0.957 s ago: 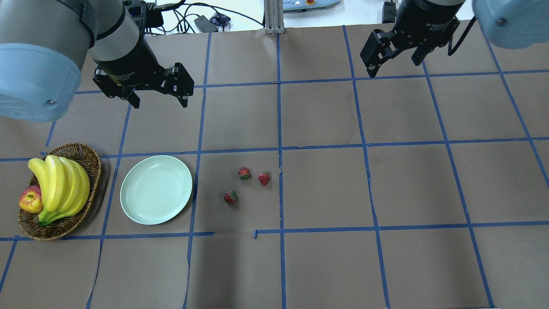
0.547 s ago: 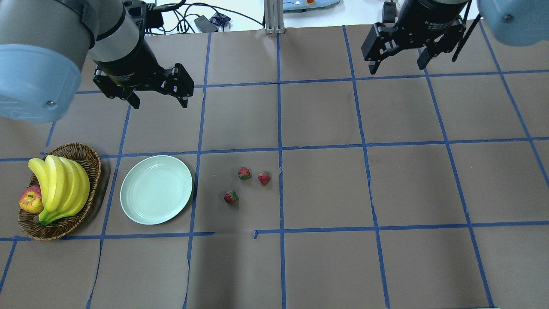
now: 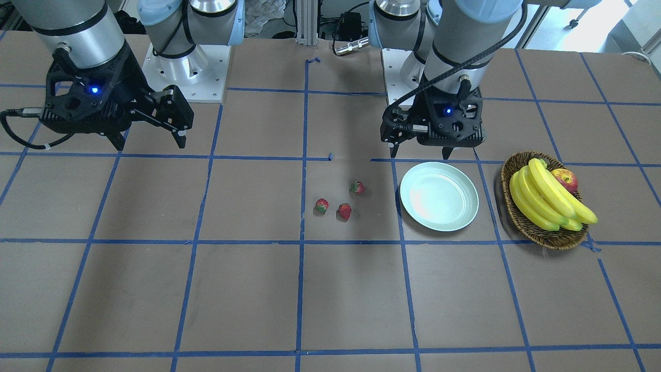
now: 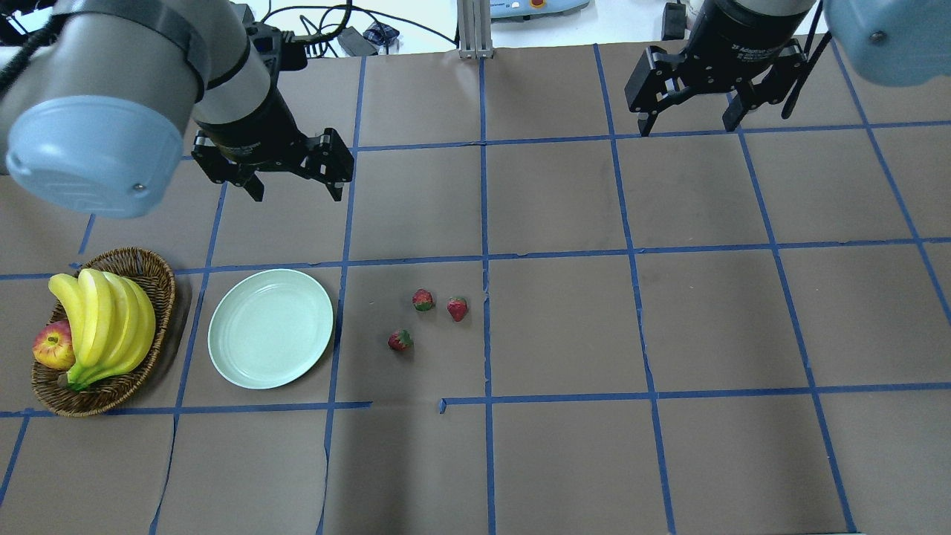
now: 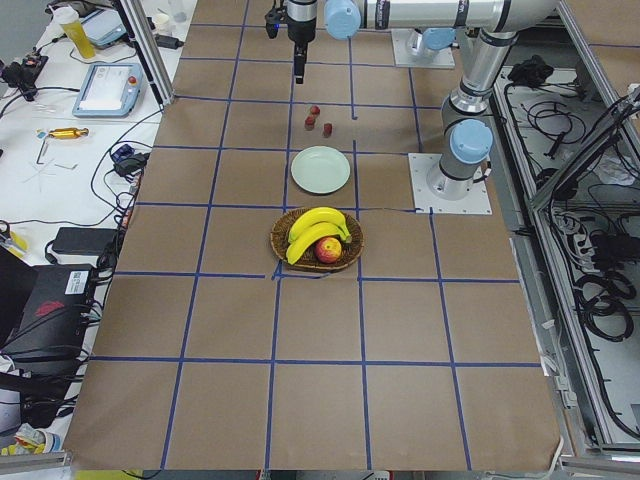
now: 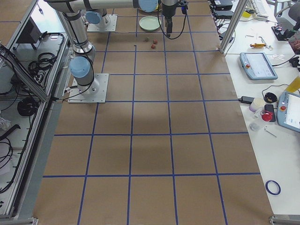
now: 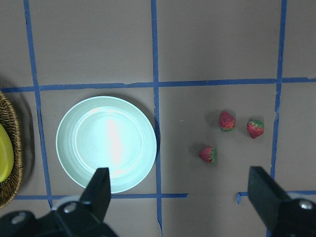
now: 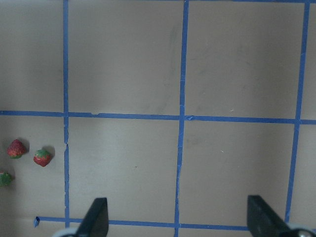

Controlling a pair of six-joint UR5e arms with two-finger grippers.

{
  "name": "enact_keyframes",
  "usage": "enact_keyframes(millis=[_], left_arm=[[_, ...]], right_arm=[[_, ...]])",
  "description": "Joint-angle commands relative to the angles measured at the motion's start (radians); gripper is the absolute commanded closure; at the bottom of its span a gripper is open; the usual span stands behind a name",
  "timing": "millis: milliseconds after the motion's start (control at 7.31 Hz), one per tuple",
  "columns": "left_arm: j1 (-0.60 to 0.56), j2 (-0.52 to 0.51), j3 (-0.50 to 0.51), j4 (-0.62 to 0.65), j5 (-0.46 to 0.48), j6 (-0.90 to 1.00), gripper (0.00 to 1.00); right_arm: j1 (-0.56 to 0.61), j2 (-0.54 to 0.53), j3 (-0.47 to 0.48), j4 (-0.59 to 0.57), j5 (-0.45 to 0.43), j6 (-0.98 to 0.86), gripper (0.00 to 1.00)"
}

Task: Collect all strawberries into plate
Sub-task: 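Reach the left gripper to a strawberry, grasp it, lift over plate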

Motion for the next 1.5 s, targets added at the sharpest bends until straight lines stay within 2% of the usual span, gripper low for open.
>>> enact_keyframes(millis=[0,137,274,410,547,821,1094,1231,1368], left_arm=[[-0.1,-0.056,-0.219,0.286,-0.002,-0.103,0.0],[-0.122,-0.083,-0.303,0.371,-0.004,-0.116,0.0],[-0.128,-0.108,-0.335,0.383,-0.007,-0.11,0.0],[-0.131,-0.147,-0.349,0.384,-0.045,-0.11,0.0],[-0.134,-0.181,-0.35,0.388,-0.05,-0.109,0.06],[-0.137,-0.22,-0.362,0.418,-0.044,-0.099,0.06],[-0.145,-0.252,-0.421,0.539,-0.039,-0.077,0.16],[-0.145,-0.254,-0.422,0.541,-0.036,-0.076,0.37],[-0.145,-0.255,-0.424,0.536,-0.03,-0.075,0.81]], right_arm=[[0.001,0.0,-0.002,0.003,0.0,0.001,0.0],[0.001,0.0,0.0,0.004,0.0,0.003,0.0],[0.001,0.001,0.001,0.003,0.0,0.0,0.0],[0.001,0.001,0.003,0.001,-0.002,0.001,0.0],[0.001,0.001,0.004,0.001,0.0,0.001,0.0],[0.001,0.001,0.003,-0.001,-0.002,0.001,0.0],[0.001,0.001,0.003,-0.001,-0.002,0.001,0.0],[0.001,0.001,0.003,0.002,0.0,-0.001,0.0],[0.001,0.001,0.001,0.004,0.0,-0.001,0.0]])
